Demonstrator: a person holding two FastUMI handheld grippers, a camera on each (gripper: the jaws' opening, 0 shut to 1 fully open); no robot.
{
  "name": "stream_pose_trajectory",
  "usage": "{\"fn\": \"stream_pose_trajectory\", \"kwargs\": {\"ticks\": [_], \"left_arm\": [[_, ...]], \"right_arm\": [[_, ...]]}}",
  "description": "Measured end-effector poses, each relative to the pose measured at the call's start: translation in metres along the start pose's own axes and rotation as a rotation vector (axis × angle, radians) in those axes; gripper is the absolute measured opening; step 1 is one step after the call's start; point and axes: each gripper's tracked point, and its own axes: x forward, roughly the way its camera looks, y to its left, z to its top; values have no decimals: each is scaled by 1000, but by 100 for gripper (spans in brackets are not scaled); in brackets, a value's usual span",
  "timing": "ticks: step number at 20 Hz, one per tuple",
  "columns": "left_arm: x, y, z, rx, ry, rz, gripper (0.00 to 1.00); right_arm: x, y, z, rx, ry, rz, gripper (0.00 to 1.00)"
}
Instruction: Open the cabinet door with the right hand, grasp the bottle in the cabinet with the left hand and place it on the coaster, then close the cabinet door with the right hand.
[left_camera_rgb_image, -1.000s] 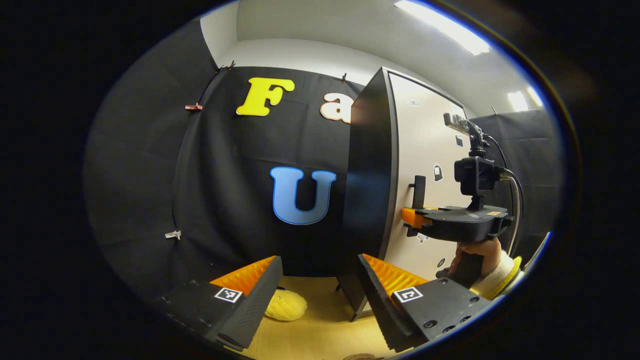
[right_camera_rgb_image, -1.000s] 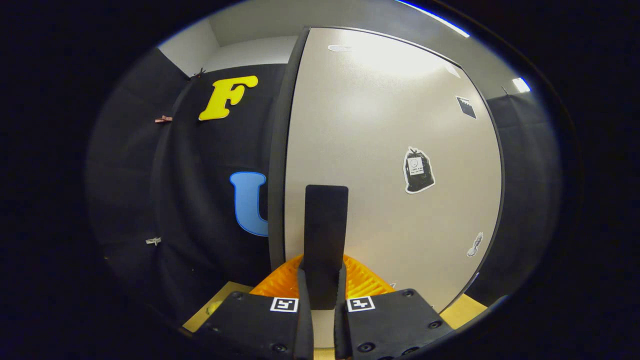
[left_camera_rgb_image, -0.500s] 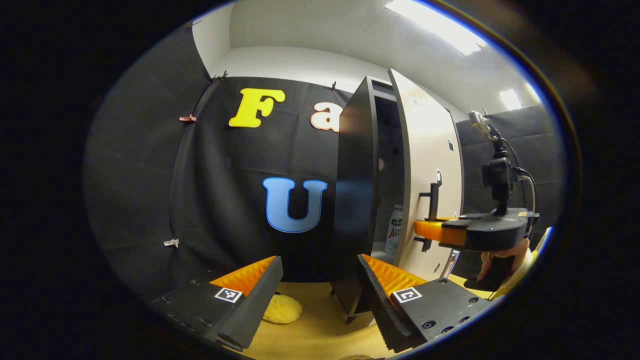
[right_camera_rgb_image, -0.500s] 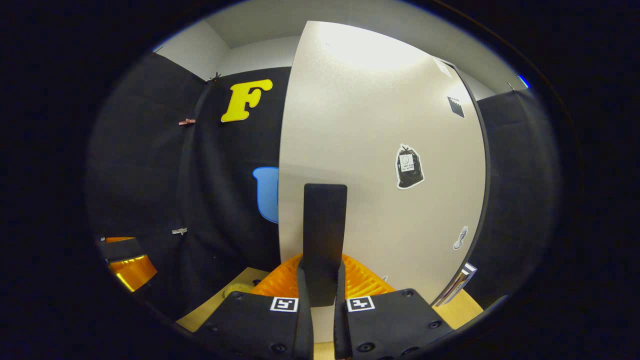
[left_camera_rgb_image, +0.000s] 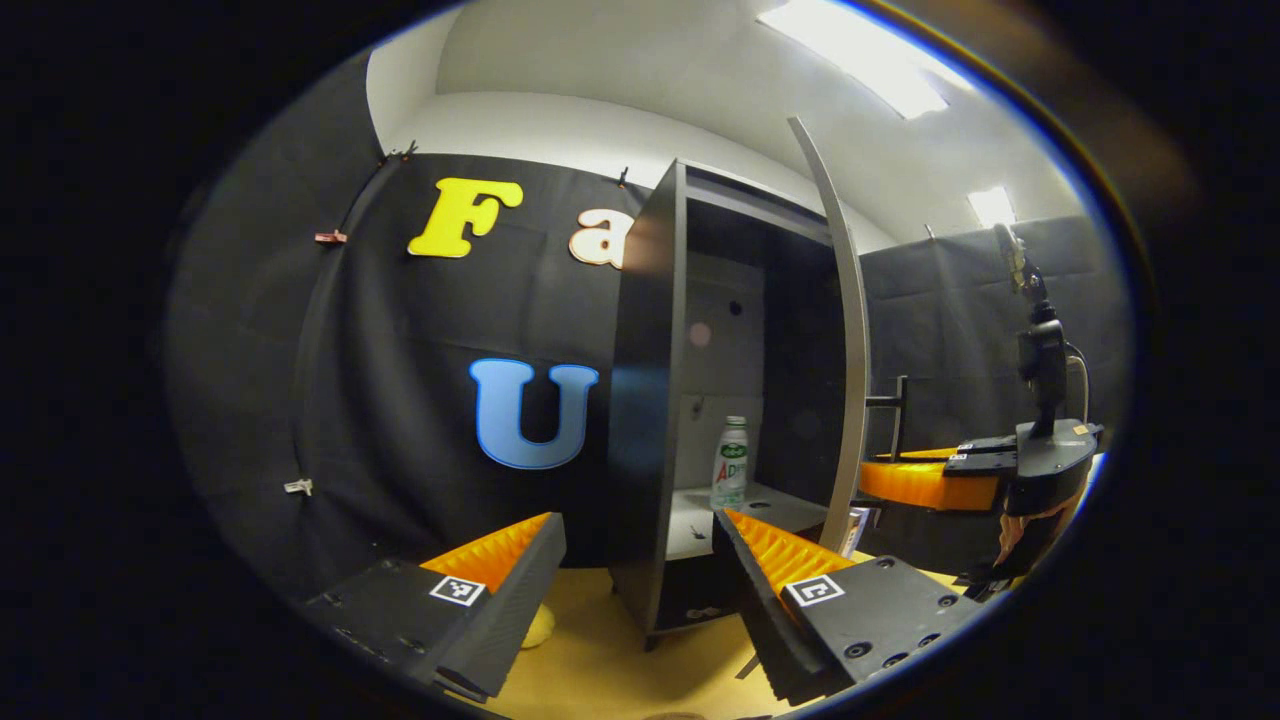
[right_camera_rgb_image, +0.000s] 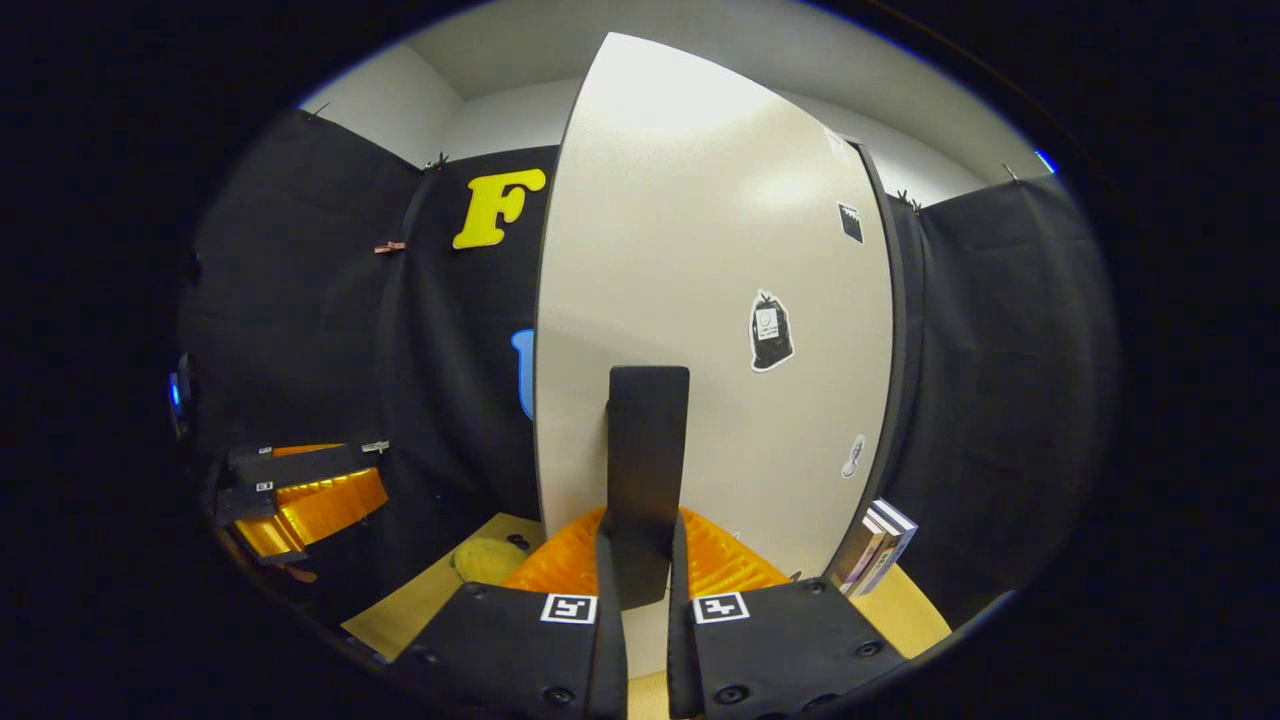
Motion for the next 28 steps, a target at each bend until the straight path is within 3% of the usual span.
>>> {"fn": "stream_pose_trajectory", "kwargs": {"ticks": [4, 5, 6, 12, 16, 17, 19, 22, 28], "left_arm": [[14, -31, -3, -23, 13, -74, 93], [18, -38, -4, -28, 14, -88, 97], [22, -48, -3, -34, 13, -106, 93], [39, -119, -6, -19, 14, -255, 93], [51, -155, -12, 22, 23, -300, 93], [54, -165, -14, 18, 25, -312, 97], [60, -186, -16, -12, 30, -347, 93], [70, -211, -18, -58, 35, -366, 93], [87, -242, -18, -60, 39, -327, 93]], "right_arm": [[-26, -24, 0, 16, 14, -29, 20], [-33, -32, 0, 18, 15, -42, 20], [-40, -39, 1, 18, 12, -56, 20], [-67, -79, 1, 83, 15, -110, 19], [-82, -106, -4, 135, 34, -144, 19], [-85, -114, -5, 137, 27, -154, 18], [-92, -129, -4, 134, 28, -171, 18], [-100, -150, 0, 128, 13, -180, 18], [-110, -204, -3, 132, 4, -227, 13]]}}
